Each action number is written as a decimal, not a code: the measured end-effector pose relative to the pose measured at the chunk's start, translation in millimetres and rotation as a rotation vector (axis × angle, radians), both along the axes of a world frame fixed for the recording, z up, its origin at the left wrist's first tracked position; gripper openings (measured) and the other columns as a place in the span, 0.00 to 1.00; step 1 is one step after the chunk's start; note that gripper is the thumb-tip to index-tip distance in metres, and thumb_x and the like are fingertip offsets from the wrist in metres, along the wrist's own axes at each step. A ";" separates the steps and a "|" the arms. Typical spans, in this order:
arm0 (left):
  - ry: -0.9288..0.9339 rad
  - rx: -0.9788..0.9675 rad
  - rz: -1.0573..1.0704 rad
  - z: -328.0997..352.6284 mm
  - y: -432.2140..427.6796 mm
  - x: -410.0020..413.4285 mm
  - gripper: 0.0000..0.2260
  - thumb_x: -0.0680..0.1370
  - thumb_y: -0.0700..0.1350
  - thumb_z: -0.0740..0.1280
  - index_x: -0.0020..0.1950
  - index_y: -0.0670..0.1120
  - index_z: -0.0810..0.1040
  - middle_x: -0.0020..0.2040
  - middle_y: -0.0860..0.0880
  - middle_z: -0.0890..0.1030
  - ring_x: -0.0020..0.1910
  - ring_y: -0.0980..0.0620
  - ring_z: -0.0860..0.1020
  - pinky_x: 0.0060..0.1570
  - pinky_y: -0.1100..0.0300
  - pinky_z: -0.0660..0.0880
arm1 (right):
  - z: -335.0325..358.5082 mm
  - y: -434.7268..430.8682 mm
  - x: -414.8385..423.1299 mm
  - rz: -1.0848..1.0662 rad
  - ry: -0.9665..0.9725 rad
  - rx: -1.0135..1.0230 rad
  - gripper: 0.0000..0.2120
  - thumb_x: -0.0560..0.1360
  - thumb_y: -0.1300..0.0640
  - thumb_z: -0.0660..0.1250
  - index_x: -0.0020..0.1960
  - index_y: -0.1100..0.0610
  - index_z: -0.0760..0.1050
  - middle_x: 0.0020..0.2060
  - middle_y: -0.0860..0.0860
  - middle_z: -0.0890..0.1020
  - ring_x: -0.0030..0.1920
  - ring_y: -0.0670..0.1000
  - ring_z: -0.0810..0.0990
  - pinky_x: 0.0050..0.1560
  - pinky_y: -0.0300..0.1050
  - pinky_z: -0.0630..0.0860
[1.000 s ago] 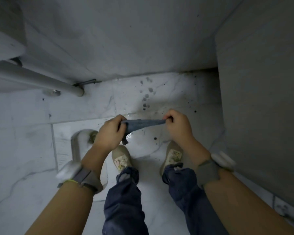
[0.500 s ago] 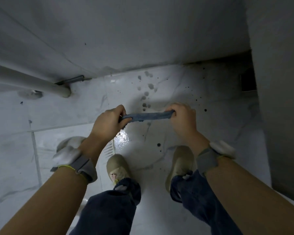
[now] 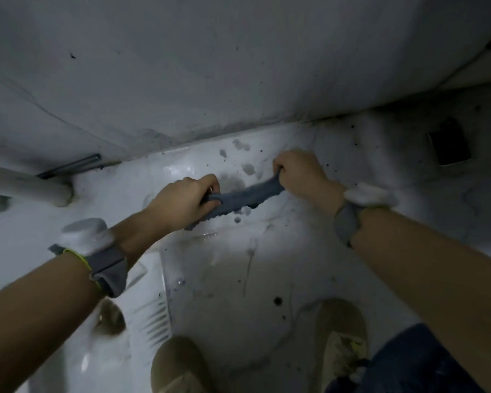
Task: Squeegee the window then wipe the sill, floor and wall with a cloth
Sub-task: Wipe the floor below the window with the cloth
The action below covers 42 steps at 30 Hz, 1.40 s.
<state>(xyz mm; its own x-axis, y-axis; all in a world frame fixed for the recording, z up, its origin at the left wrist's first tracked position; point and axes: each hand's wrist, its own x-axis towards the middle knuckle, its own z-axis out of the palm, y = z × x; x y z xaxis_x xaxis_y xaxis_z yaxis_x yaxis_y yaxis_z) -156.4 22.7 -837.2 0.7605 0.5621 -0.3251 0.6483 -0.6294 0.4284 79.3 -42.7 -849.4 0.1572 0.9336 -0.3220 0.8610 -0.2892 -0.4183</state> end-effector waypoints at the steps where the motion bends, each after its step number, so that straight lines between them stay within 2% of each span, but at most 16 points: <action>1: -0.005 0.007 -0.017 -2.3 4.2 -0.6 0.04 0.79 0.48 0.63 0.50 0.48 0.73 0.34 0.49 0.81 0.32 0.51 0.76 0.29 0.66 0.66 | -0.2 9.6 3.6 0.074 -0.029 -0.011 0.13 0.66 0.71 0.58 0.36 0.58 0.77 0.42 0.56 0.81 0.48 0.58 0.75 0.55 0.48 0.66; 5: 0.003 0.033 -0.161 -35.0 6.6 0.0 0.05 0.80 0.47 0.62 0.45 0.53 0.74 0.30 0.56 0.77 0.30 0.55 0.75 0.31 0.62 0.69 | -30.8 26.6 9.4 0.391 -0.216 -0.043 0.10 0.69 0.68 0.59 0.40 0.56 0.77 0.43 0.53 0.81 0.49 0.56 0.73 0.53 0.48 0.59; 9: -0.037 0.090 -0.235 -40.2 6.5 -7.8 0.07 0.80 0.46 0.61 0.48 0.46 0.77 0.39 0.53 0.76 0.35 0.52 0.74 0.31 0.62 0.65 | -22.6 23.8 -0.7 0.685 -0.403 -0.080 0.06 0.71 0.63 0.60 0.44 0.56 0.75 0.45 0.53 0.80 0.49 0.56 0.72 0.49 0.49 0.58; 13: -0.042 0.080 -0.241 -41.5 -8.6 -15.3 0.13 0.81 0.51 0.56 0.51 0.43 0.74 0.29 0.54 0.70 0.28 0.49 0.69 0.25 0.63 0.59 | -3.8 6.1 -3.8 0.889 -0.433 -0.111 0.10 0.73 0.55 0.60 0.54 0.54 0.73 0.47 0.53 0.76 0.50 0.57 0.71 0.52 0.52 0.60; 16: -0.119 0.151 -0.353 -49.7 -24.6 -23.6 0.18 0.78 0.53 0.51 0.54 0.43 0.74 0.27 0.47 0.75 0.22 0.46 0.72 0.24 0.63 0.60 | -16.7 -26.3 2.6 1.099 -0.390 0.102 0.11 0.73 0.57 0.63 0.55 0.51 0.75 0.41 0.52 0.78 0.42 0.55 0.75 0.46 0.49 0.66; 18: -0.085 0.140 -0.478 -54.2 -43.3 -23.9 0.15 0.81 0.49 0.53 0.65 0.47 0.69 0.35 0.44 0.78 0.27 0.48 0.74 0.27 0.60 0.64 | -37.3 -51.0 11.4 1.190 -0.326 0.263 0.13 0.68 0.60 0.67 0.52 0.50 0.77 0.38 0.51 0.78 0.36 0.53 0.76 0.40 0.45 0.68; 20: 0.019 0.083 -0.566 -59.4 -62.7 -18.7 0.20 0.81 0.43 0.59 0.73 0.48 0.61 0.45 0.43 0.77 0.35 0.48 0.73 0.34 0.59 0.67 | -53.5 -72.1 18.2 1.241 -0.256 0.307 0.13 0.70 0.62 0.66 0.52 0.51 0.77 0.42 0.51 0.79 0.39 0.53 0.78 0.40 0.45 0.71; 22: -0.033 0.030 -0.699 -63.7 -84.3 -19.1 0.28 0.71 0.35 0.72 0.69 0.43 0.68 0.46 0.42 0.80 0.34 0.46 0.78 0.29 0.57 0.74 | -70.2 -90.2 16.8 1.296 -0.084 0.297 0.12 0.75 0.64 0.60 0.53 0.55 0.77 0.47 0.54 0.81 0.43 0.56 0.80 0.43 0.47 0.76; 25: -0.202 0.030 -0.752 -78.6 -111.4 -25.8 0.14 0.70 0.37 0.65 0.54 0.42 0.81 0.50 0.42 0.83 0.37 0.49 0.83 0.29 0.63 0.76 | -85.4 -116.1 8.0 1.329 0.094 0.210 0.12 0.72 0.67 0.65 0.54 0.60 0.78 0.52 0.56 0.81 0.47 0.56 0.81 0.45 0.47 0.80; 27: -0.142 0.020 -0.820 -80.8 -133.4 -11.9 0.18 0.76 0.40 0.55 0.62 0.42 0.77 0.61 0.41 0.77 0.50 0.48 0.81 0.44 0.63 0.77 | -93.1 -132.3 9.8 1.354 0.119 0.120 0.17 0.66 0.68 0.73 0.54 0.61 0.79 0.54 0.56 0.82 0.47 0.55 0.83 0.42 0.47 0.82; 29: -0.004 0.014 -0.928 -96.3 -159.0 -5.1 0.18 0.82 0.42 0.55 0.72 0.42 0.66 0.73 0.44 0.65 0.68 0.47 0.69 0.63 0.60 0.66 | -101.5 -145.7 8.8 1.379 0.150 0.032 0.18 0.65 0.67 0.74 0.54 0.63 0.79 0.55 0.58 0.81 0.47 0.56 0.83 0.40 0.49 0.82; 31: 0.077 -0.125 -1.014 -112.4 -177.3 -3.1 0.18 0.79 0.50 0.64 0.68 0.46 0.72 0.69 0.47 0.71 0.67 0.50 0.69 0.67 0.57 0.63 | -117.0 -153.8 11.1 1.394 0.152 -0.003 0.18 0.66 0.68 0.74 0.55 0.65 0.78 0.57 0.60 0.80 0.47 0.58 0.83 0.41 0.50 0.82; 34: 0.117 -0.020 -1.151 -143.1 -189.4 -12.2 0.17 0.64 0.61 0.76 0.49 0.56 0.84 0.51 0.58 0.83 0.57 0.56 0.78 0.62 0.62 0.69 | -132.0 -166.1 10.2 1.407 0.156 -0.046 0.15 0.68 0.68 0.71 0.55 0.66 0.78 0.59 0.62 0.78 0.53 0.59 0.81 0.45 0.54 0.81; 38: 0.001 -0.014 -1.012 -134.8 -168.3 -3.8 0.12 0.72 0.48 0.63 0.47 0.49 0.85 0.52 0.51 0.84 0.52 0.53 0.82 0.47 0.65 0.76 | -124.3 -147.2 13.0 1.438 0.130 0.063 0.09 0.70 0.64 0.68 0.50 0.62 0.81 0.54 0.57 0.82 0.52 0.55 0.82 0.48 0.48 0.81; 40: -0.179 0.166 -0.920 -140.8 -135.0 2.4 0.14 0.72 0.40 0.60 0.48 0.45 0.85 0.51 0.49 0.84 0.51 0.54 0.82 0.50 0.64 0.74 | -123.2 -116.3 20.2 1.346 0.106 0.158 0.14 0.74 0.62 0.57 0.49 0.62 0.81 0.52 0.56 0.83 0.48 0.54 0.83 0.47 0.46 0.81; 42: -0.160 0.287 -0.793 -139.5 -93.7 11.3 0.14 0.76 0.38 0.59 0.55 0.44 0.82 0.57 0.48 0.82 0.57 0.52 0.79 0.57 0.62 0.71 | -121.0 -80.1 29.1 1.255 0.043 0.202 0.17 0.77 0.60 0.52 0.50 0.63 0.80 0.53 0.57 0.82 0.45 0.54 0.83 0.43 0.43 0.80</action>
<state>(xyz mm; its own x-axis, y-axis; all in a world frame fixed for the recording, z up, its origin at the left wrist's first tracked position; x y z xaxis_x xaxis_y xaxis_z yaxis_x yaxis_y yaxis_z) -145.1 -71.0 -976.7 0.9880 -0.1111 -0.1069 -0.0839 -0.9691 0.2319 108.3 -122.9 -970.4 -0.8738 0.4659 -0.1395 0.4806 0.7834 -0.3940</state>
